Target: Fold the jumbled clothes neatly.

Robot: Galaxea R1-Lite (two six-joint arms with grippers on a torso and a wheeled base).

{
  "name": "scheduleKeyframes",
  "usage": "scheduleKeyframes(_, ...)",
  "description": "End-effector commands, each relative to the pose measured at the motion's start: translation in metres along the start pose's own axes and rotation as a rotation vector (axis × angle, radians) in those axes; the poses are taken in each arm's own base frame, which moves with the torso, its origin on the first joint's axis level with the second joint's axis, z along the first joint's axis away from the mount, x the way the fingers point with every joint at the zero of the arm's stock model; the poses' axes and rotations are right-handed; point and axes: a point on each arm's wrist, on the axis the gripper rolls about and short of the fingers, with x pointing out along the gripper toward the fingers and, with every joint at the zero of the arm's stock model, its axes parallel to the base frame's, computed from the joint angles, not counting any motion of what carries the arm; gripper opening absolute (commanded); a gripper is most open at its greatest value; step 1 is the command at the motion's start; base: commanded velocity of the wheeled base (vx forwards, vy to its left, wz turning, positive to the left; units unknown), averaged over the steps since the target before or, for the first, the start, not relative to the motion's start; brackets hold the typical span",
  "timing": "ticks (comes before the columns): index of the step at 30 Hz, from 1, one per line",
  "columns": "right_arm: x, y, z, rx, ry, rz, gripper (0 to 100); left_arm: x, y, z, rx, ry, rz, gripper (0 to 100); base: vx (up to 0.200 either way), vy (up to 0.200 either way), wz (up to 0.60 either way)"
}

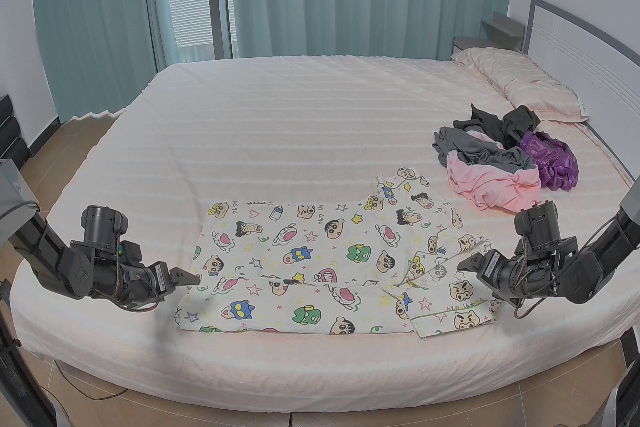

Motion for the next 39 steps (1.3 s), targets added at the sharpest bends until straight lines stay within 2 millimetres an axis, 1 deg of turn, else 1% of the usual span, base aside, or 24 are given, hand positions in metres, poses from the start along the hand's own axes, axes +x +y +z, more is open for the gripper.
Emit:
scheduleKeyframes(1,-0.004,-0.001,-0.001,0.001,0.01,0.016,100,-0.01,-0.011,0.013,-0.087,-0.048,-0.066,100,0.0,0.0,0.0)
scheduleKeyframes(3,-0.005,0.0,0.001,0.007,-0.003,0.031,100,-0.017,-0.014,0.014,-0.138,-0.048,-0.104,100,0.0,0.0,0.0)
scheduleKeyframes(4,-0.005,0.0,0.001,0.007,-0.003,0.031,100,-0.017,-0.014,0.014,-0.138,-0.048,-0.104,100,0.0,0.0,0.0)
scheduleKeyframes(5,-0.006,0.001,0.002,0.014,-0.021,0.051,100,-0.022,-0.016,0.013,-0.174,-0.047,-0.122,100,0.0,0.0,0.0)
scheduleKeyframes(8,-0.008,-0.004,-0.002,0.015,-0.03,0.06,100,-0.028,-0.017,0.009,-0.214,-0.046,-0.127,100,0.0,0.0,0.0)
scheduleKeyframes(15,-0.01,-0.01,-0.008,0.019,-0.059,0.087,100,-0.033,-0.019,0.013,-0.306,-0.062,-0.138,100,0.2,0.0,0.0)
scheduleKeyframes(29,-0.008,-0.013,-0.012,0.014,-0.044,0.08,100,-0.03,-0.018,0.011,-0.301,-0.055,-0.134,100,0.2,0.0,0.0)
scheduleKeyframes(34,-0.007,-0.014,-0.012,0.017,-0.039,0.08,100,-0.029,-0.017,0.011,-0.31,-0.05,-0.13,100,0.0,0.0,0.0)
scheduleKeyframes(39,-0.007,-0.014,-0.012,0.017,-0.039,0.08,100,-0.021,-0.014,0.009,-0.31,-0.032,-0.116,100,0.0,0.0,0.0)
